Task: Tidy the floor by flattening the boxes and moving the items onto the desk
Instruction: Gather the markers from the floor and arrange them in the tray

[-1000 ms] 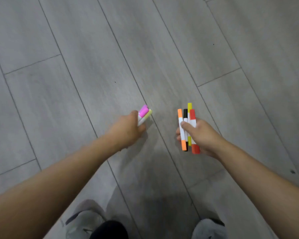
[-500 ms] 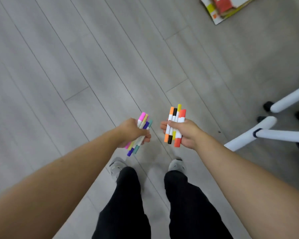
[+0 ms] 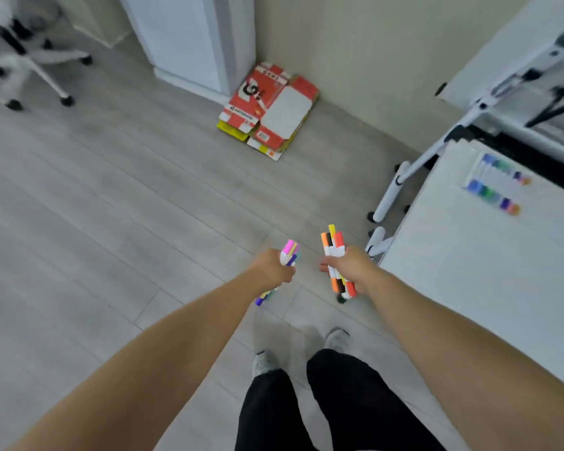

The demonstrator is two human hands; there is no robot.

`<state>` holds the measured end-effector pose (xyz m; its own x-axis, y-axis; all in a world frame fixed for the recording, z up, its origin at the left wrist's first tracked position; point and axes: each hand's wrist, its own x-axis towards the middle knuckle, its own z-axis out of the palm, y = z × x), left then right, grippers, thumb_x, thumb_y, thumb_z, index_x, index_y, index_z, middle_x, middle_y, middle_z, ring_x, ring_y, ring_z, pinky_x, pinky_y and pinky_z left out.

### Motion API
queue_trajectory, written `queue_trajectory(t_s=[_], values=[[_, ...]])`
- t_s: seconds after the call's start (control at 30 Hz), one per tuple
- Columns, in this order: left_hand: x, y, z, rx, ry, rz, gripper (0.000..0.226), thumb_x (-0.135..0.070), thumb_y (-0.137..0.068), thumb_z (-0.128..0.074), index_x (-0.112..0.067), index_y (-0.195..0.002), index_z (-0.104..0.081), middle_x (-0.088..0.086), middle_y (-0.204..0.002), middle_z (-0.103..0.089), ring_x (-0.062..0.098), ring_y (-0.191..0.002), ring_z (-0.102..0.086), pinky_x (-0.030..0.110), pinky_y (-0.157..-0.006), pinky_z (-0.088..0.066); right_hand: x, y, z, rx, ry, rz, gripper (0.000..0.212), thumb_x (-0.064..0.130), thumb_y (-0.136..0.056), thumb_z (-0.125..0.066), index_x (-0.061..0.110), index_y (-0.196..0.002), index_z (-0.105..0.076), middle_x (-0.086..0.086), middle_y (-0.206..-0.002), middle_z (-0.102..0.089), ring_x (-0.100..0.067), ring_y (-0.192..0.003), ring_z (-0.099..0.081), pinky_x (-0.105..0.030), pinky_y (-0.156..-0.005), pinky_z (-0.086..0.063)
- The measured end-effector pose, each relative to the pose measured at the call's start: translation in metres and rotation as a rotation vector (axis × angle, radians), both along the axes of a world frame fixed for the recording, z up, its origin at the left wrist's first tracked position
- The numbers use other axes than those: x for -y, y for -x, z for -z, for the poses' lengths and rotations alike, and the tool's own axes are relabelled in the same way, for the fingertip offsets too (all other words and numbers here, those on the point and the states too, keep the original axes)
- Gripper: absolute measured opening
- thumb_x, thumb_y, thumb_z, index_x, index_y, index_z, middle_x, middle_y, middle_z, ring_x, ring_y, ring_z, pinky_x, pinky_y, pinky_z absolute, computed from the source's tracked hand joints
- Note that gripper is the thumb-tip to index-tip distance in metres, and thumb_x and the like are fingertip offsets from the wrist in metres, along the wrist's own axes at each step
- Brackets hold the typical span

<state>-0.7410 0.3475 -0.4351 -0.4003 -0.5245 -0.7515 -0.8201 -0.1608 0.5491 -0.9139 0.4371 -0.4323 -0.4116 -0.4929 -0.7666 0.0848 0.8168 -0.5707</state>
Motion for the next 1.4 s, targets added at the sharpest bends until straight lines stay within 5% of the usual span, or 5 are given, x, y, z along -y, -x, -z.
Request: queue_trajectory(t_s=[0.2,0.4,0.73,0.97,1.4], values=[[0.007,0.120,-0.061,0.006,0.338,0.451,0.026,-0.026,-0.097,-0.058,-0.006,-0.113,-0.065,0.016,-0.112,-0.068,0.034,-0.104,-0.064,0.033,-0.079,-0.046,-0.038,0.083,-0.075,-0.293,-0.029,-0.065,0.008,0.016,-0.078,-0.065,0.010,-0.079,-0.059,-0.007,-0.073,-0.059,-0.026,-0.068,-0.055,-0.030,-0.062,-0.042],[-0.036,0.250,-0.069,0.051,0.565,0.843,0.027,-0.019,-0.101,-0.048,-0.013,-0.123,-0.062,0.012,-0.121,-0.065,0.032,-0.111,-0.061,0.036,-0.085,-0.048,-0.105,0.196,-0.081,-0.526,-0.109,-0.192,0.035,0.019,-0.096,-0.053,0.013,-0.131,-0.054,-0.013,-0.121,-0.061,-0.028,-0.102,-0.059,-0.029,-0.082,-0.047],[-0.137,0.414,-0.012,0.162,0.759,1.247,0.040,-0.001,-0.093,-0.048,-0.009,-0.133,-0.047,0.011,-0.122,-0.058,0.031,-0.110,-0.060,0.042,-0.087,-0.050,-0.210,0.372,-0.022,-0.720,-0.311,-0.509,0.040,0.008,-0.092,-0.043,0.015,-0.131,-0.045,-0.007,-0.116,-0.058,-0.028,-0.104,-0.060,-0.040,-0.085,-0.051],[-0.159,0.471,0.043,-0.059,1.050,1.353,0.045,-0.013,-0.073,-0.073,-0.010,-0.116,-0.062,0.012,-0.099,-0.063,0.031,-0.081,-0.062,0.041,-0.065,-0.054,-0.232,0.421,0.042,-0.968,-0.239,-0.657,0.061,0.012,-0.058,-0.080,0.014,-0.117,-0.065,-0.012,-0.102,-0.066,-0.034,-0.084,-0.066,-0.042,-0.070,-0.054],[-0.115,0.471,0.045,-0.179,0.796,1.524,0.082,-0.046,-0.081,-0.067,-0.009,-0.147,-0.035,0.016,-0.141,-0.043,0.038,-0.122,-0.048,0.048,-0.104,-0.043,-0.247,0.418,0.033,-0.861,-0.258,-0.519,0.090,0.046,-0.061,-0.087,0.016,-0.139,-0.051,-0.010,-0.133,-0.056,-0.032,-0.113,-0.059,-0.043,-0.085,-0.051]])
